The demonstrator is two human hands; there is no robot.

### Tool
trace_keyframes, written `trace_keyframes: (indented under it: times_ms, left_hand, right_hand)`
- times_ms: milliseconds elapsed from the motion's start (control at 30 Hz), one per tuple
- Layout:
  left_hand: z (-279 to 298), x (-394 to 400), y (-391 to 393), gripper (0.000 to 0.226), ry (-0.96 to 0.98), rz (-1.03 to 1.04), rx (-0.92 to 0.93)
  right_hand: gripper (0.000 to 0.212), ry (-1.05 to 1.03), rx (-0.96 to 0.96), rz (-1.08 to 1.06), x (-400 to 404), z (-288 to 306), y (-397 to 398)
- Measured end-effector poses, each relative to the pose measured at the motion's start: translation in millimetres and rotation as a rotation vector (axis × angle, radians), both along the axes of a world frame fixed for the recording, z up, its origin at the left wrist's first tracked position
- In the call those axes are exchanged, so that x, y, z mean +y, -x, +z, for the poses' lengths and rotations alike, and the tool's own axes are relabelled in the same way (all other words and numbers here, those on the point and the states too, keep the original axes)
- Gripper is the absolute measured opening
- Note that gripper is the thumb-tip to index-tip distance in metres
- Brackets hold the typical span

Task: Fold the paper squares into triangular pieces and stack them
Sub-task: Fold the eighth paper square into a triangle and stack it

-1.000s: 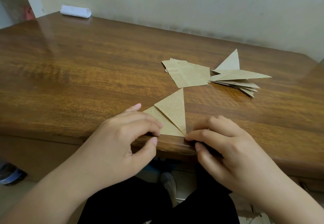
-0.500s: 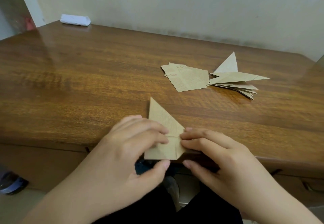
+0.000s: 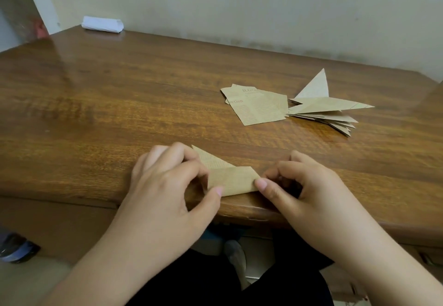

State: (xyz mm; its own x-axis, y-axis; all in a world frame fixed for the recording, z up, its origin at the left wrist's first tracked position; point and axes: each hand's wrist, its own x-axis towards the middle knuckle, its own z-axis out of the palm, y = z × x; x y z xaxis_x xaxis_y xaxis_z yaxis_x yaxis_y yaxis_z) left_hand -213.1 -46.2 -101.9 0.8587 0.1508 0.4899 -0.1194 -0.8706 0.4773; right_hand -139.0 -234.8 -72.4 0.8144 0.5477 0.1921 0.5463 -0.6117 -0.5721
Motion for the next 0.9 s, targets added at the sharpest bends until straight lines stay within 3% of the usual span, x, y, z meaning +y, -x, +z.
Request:
trace_keyframes:
  times_ms: [367, 633, 900]
  left_hand:
    - [-12.9, -17.7, -2.1, 0.024, 0.127, 0.355, -0.101]
    - [-20.1, -14.7, 8.4, 0.022, 0.113, 0.244, -0.206]
    - [-19.6, -22.4, 5.5, 0.024, 0.11, 0.292, -0.135]
  right_hand:
    - [0.026, 0.1, -0.144, -0.104, 16.4, -8.0, -4.9]
    - [0.026, 0.054, -0.186, -0.105, 16.6, -14.4, -7.2]
    - [0.026, 0.054, -0.187, -0.127, 17.1, -16.3, -7.8]
